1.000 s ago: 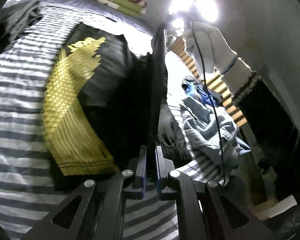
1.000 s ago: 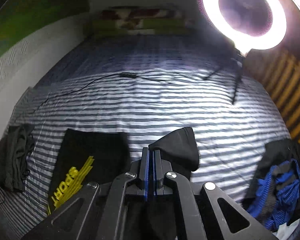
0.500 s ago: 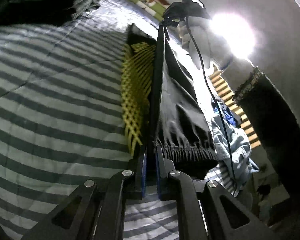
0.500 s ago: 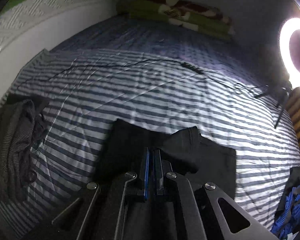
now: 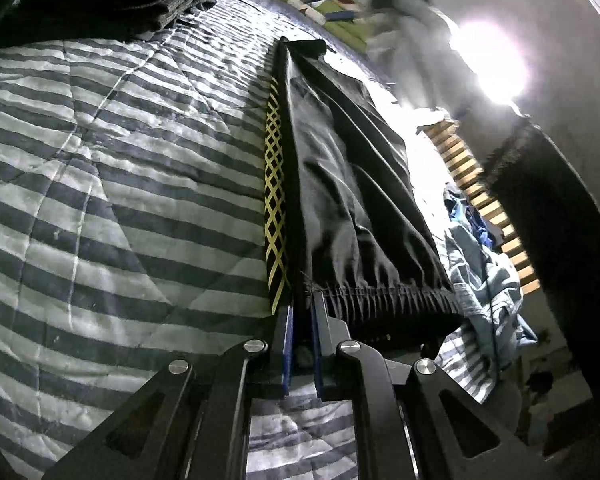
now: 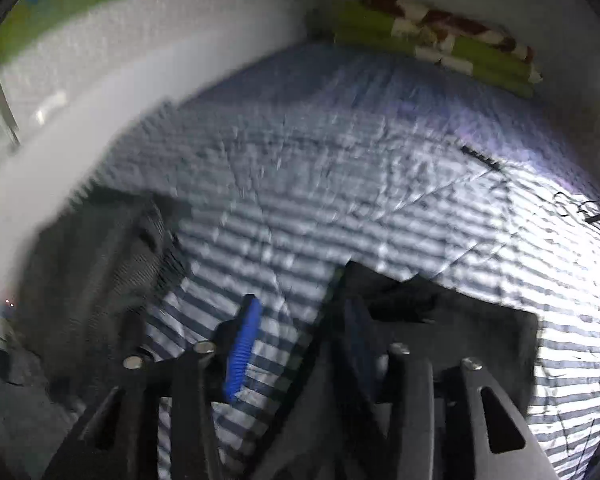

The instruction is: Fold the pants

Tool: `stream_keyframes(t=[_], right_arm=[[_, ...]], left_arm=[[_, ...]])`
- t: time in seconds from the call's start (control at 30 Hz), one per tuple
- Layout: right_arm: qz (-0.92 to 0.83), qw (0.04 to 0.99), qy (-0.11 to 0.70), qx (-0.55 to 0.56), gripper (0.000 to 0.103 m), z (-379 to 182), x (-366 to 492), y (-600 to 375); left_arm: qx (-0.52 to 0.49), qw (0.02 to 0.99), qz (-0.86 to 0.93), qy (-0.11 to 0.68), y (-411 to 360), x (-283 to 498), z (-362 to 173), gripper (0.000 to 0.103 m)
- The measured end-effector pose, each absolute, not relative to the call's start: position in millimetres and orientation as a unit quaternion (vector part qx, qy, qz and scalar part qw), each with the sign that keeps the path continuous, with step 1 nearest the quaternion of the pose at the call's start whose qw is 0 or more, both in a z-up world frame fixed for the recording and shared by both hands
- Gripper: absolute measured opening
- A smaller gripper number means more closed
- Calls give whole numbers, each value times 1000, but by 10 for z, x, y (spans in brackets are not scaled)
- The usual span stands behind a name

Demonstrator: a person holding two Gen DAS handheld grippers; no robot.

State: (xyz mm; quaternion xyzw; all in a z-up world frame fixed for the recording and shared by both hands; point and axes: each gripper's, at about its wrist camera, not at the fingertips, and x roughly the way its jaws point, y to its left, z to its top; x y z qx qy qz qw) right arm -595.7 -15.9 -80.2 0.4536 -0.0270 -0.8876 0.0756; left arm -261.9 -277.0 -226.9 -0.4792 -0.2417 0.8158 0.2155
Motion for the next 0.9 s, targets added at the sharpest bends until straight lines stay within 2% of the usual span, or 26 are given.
stream_keyframes(t=[0.07,0.2,0.47,0.6,0.77,0.83,0.9], right_arm=[[-895,72,-54,437,42,-538,-5762,188],[-896,58,-101,428,42,-362,-5196,799],[-884,9,-109,455,42,-793,-3599,1467],[-880,-3,-122,458,42,-1130,-3236,1583],[-876,31,-169,450,42,-1393,-3075,1608],[-866,42,-168,468,42,-1491,-3103,1528],[-864,56,-174,469,42,-1518,-3084,1433]], left_arm=[[-478,211,818,-242,-2786,-2591,-2258,7],[-475,201,822,-243,-2865,-2596,-2194,8],[-483,184,828,-216,-2835,-2562,-2071,12],[-475,154,838,-219,-2886,-2488,-1912,29],[-457,153,858,-177,-2720,-2536,-1577,32],[-468,177,848,-177,-2594,-2668,-1583,38],[-489,187,835,-171,-2474,-2822,-1686,38]])
